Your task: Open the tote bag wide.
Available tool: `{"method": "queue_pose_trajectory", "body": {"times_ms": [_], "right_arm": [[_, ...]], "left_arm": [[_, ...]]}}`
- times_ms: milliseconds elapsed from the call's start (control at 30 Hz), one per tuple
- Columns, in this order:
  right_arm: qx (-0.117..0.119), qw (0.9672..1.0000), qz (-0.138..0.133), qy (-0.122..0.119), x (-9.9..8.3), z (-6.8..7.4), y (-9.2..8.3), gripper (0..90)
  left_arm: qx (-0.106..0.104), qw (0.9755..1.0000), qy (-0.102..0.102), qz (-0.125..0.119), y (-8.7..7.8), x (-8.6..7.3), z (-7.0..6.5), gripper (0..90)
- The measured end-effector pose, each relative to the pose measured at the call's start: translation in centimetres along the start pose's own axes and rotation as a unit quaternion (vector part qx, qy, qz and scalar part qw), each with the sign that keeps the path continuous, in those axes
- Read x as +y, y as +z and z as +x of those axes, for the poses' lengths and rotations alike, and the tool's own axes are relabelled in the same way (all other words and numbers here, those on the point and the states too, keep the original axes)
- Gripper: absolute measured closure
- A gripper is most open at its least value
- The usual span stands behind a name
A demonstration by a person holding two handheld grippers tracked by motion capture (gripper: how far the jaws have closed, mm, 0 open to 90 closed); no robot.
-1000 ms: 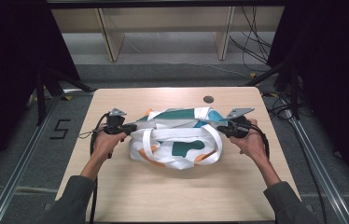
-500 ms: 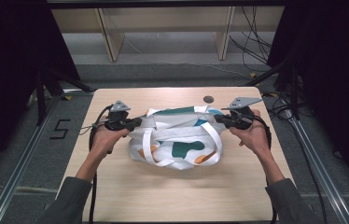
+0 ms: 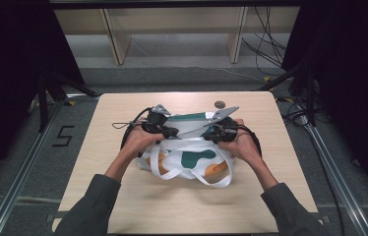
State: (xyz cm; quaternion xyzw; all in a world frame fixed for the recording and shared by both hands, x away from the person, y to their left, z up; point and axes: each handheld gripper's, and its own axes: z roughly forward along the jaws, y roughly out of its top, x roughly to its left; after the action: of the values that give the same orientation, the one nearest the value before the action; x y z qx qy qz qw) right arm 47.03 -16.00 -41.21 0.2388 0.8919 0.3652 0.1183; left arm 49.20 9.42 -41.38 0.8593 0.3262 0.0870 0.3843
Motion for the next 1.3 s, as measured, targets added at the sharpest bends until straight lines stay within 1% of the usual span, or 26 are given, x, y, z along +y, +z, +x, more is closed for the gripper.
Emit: {"method": "queue_pose_trajectory", "body": {"times_ms": [67, 200, 267, 300, 433, 467, 500, 533, 567, 600, 633, 667, 733, 767, 800, 833, 867, 900, 933, 967, 1000, 1033, 1067, 1133, 1167, 1300], "right_arm": [[0.01, 0.9999, 0.007, 0.004, -0.2, 0.4, 0.0, 90.0], [0.028, 0.9993, 0.017, -0.017, -1.4, 2.2, -0.3, 90.0], [0.038, 0.9986, 0.024, -0.027, -1.6, 2.7, -0.3, 90.0], [0.055, 0.9965, 0.044, -0.046, -2.3, 3.9, -0.3, 90.0], [0.076, 0.9933, 0.063, -0.06, -3.8, 5.8, -0.2, 90.0], [0.087, 0.9925, 0.064, -0.058, -4.2, 6.3, -0.3, 90.0], [0.142, 0.9809, 0.112, -0.072, -5.5, 7.7, 0.5, 90.0], [0.114, 0.9774, 0.15, -0.096, -6.3, 8.7, 1.1, 90.0], [0.101, 0.9772, 0.156, -0.103, -6.8, 9.2, 1.4, 90.0], [0.119, 0.9782, 0.137, -0.101, -7.1, 9.3, 1.5, 90.0], [0.127, 0.9827, 0.107, -0.082, -7.1, 9.2, 0.9, 90.0], [0.127, 0.9827, 0.107, -0.082, -7.1, 9.2, 0.9, 90.0], [0.114, 0.9895, 0.053, -0.072, -6.0, 8.5, -0.8, 90.0], [0.105, 0.9919, 0.01, -0.07, -4.6, 7.7, -2.5, 90.0], [0.105, 0.9919, 0.01, -0.07, -4.6, 7.7, -2.5, 90.0], [0.093, 0.9929, -0.012, -0.073, -3.8, 7.5, -3.2, 90.0], [0.064, 0.9952, -0.042, -0.06, -2.5, 7.2, -4.4, 90.0], [0.064, 0.9952, -0.042, -0.06, -2.5, 7.2, -4.4, 90.0], [0.041, 0.9944, -0.072, -0.065, -1.2, 6.3, -4.8, 90.0], [0.041, 0.9944, -0.072, -0.065, -1.2, 6.3, -4.8, 90.0], [0.025, 0.9952, -0.076, -0.057, -0.7, 5.9, -4.9, 90.0], [-0.012, 0.9952, -0.081, -0.054, 0.2, 4.8, -4.5, 90.0], [-0.025, 0.9952, -0.08, -0.049, 0.6, 4.1, -4.2, 90.0], [-0.031, 0.9955, -0.079, -0.04, 0.9, 3.6, -3.9, 90.0], [-0.048, 0.9965, -0.061, -0.032, 1.4, 2.5, -3.0, 90.0], [-0.067, 0.9969, -0.035, -0.021, 1.8, 1.0, -1.7, 90.0]], "left_arm": [[0.011, 0.9999, 0.0, 0.007, 0.4, 0.1, 0.2, 87.6], [0.044, 0.9987, -0.007, 0.024, 1.9, 0.6, 1.1, 89.2], [0.07, 0.997, -0.003, 0.033, 2.7, 1.0, 1.7, 89.3], [0.091, 0.995, -0.007, 0.04, 3.3, 1.2, 2.5, 89.4], [0.103, 0.9933, -0.025, 0.046, 3.9, 1.4, 3.8, 89.6], [0.116, 0.9916, -0.023, 0.052, 4.1, 1.5, 4.2, 89.6], [0.138, 0.9878, -0.03, 0.065, 4.6, 1.3, 5.0, 89.6], [0.134, 0.9884, -0.044, 0.056, 4.8, 1.2, 5.1, 89.5], [0.123, 0.9899, -0.044, 0.056, 4.9, 1.1, 5.2, 89.5], [0.117, 0.9909, -0.039, 0.054, 4.6, 1.2, 5.0, 89.4], [0.111, 0.992, -0.032, 0.051, 4.4, 1.2, 4.6, 89.2], [0.111, 0.992, -0.032, 0.051, 4.4, 1.2, 4.6, 88.7], [0.103, 0.9934, -0.023, 0.045, 3.6, 1.2, 4.2, 87.9], [0.101, 0.9938, -0.02, 0.042, 3.2, 1.3, 4.0, 87.4], [0.098, 0.9944, -0.019, 0.036, 2.9, 1.3, 3.9, 87.4], [0.092, 0.9951, -0.021, 0.029, 2.5, 1.2, 3.8, 87.4], [0.089, 0.9955, -0.023, 0.024, 2.1, 1.1, 3.7, 87.3], [0.088, 0.9956, -0.022, 0.025, 1.8, 1.0, 3.6, 87.3], [0.088, 0.9952, -0.009, 0.042, 1.4, 0.4, 3.3, 87.0], [0.088, 0.9952, -0.009, 0.042, 1.4, 0.4, 3.3, 86.6], [0.088, 0.9949, -0.006, 0.049, 1.3, 0.1, 3.2, 86.6], [0.078, 0.9953, -0.007, 0.057, 0.9, -0.6, 3.2, 86.5], [0.066, 0.9957, -0.005, 0.065, 0.7, -0.9, 3.2, 86.6], [0.061, 0.996, -0.004, 0.066, 0.5, -1.2, 3.1, 86.6], [0.056, 0.9963, 0.01, 0.064, 0.1, -1.6, 2.7, 86.7], [0.049, 0.9952, 0.03, 0.079, -0.4, -2.1, 1.8, 86.9]]}}
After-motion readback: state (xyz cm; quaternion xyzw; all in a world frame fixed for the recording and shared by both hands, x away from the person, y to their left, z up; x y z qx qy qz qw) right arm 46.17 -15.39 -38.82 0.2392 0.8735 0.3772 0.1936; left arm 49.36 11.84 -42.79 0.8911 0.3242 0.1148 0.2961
